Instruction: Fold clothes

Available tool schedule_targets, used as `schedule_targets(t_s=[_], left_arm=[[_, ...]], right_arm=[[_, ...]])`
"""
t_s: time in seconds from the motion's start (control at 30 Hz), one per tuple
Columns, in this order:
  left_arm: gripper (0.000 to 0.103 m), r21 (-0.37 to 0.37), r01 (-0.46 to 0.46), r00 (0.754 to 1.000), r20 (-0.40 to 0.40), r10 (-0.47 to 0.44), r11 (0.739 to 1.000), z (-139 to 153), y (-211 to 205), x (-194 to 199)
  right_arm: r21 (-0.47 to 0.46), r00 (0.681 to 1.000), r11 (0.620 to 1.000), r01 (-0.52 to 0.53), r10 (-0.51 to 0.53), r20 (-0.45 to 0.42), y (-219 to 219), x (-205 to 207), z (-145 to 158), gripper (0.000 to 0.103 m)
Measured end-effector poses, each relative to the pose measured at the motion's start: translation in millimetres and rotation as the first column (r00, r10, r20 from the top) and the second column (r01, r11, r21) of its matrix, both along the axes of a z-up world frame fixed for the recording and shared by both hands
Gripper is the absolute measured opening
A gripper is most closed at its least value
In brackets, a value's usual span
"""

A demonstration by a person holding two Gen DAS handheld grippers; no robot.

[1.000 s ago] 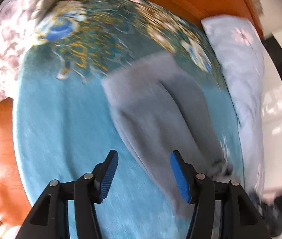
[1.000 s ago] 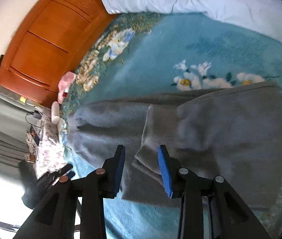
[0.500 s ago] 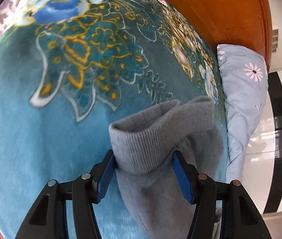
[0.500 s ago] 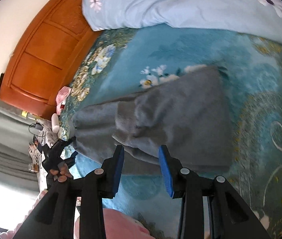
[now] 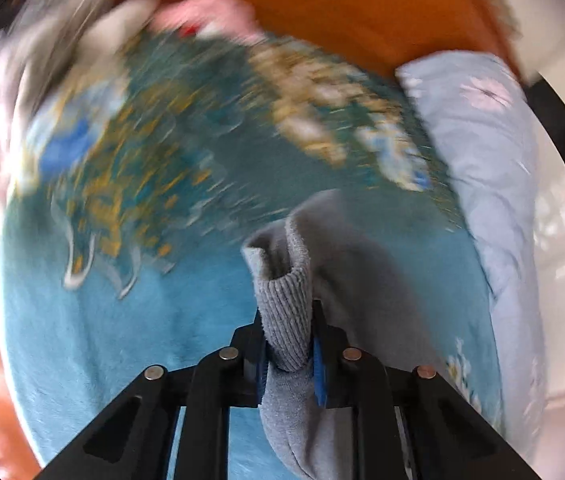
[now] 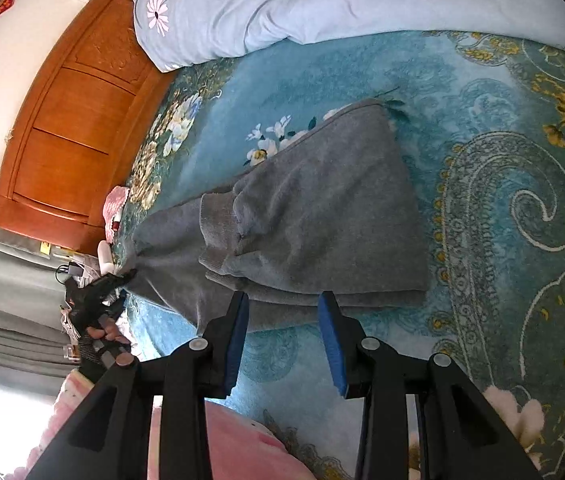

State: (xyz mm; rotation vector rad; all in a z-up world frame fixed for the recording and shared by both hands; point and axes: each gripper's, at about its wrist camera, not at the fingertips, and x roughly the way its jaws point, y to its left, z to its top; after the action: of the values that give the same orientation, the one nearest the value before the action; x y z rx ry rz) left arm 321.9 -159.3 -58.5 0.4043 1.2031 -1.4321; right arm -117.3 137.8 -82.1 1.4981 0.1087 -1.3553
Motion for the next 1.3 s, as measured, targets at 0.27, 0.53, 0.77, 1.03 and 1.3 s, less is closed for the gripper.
schedule_targets(t_s=[0.27,0.53,0.77,1.03,1.3], left_arm=[[0.018,-0.226,0.311,0.948,0.142,-0.284,0.923,124.9,30.1,-128.3],[0.018,-0.210,0.586,0.808,0.231,-0.543,0.783,134.7,92.5,-288.4],[0.019,0.028,0.658,0.733,0.206,-0.648,0.753,55.3,131.7,-355.0],[0.059,0.139,0.696,0.686,0.161,-0.709,0.705,32.1,153.3,-382.6],[0.067,0.058,0.595,0.803,-0.090,-0.590,0.802,52.0,141.9,-320.8]], right_arm=[[-0.047,0.998,0.998,0.051,-0.049,0.036,27.3,-15.2,4.4,0.037],[-0.075,0.994,0.992,0.102,-0.100,0.039,58.7,-39.9,5.6,0.037],[-0.059,0.985,0.986,0.157,-0.152,0.077,84.5,-60.5,-10.8,0.037],[-0.047,0.981,0.985,0.163,-0.157,0.113,90.5,-68.9,-24.4,0.037],[-0.049,0.984,0.987,0.153,-0.148,0.103,87.0,-70.7,-26.7,0.037]])
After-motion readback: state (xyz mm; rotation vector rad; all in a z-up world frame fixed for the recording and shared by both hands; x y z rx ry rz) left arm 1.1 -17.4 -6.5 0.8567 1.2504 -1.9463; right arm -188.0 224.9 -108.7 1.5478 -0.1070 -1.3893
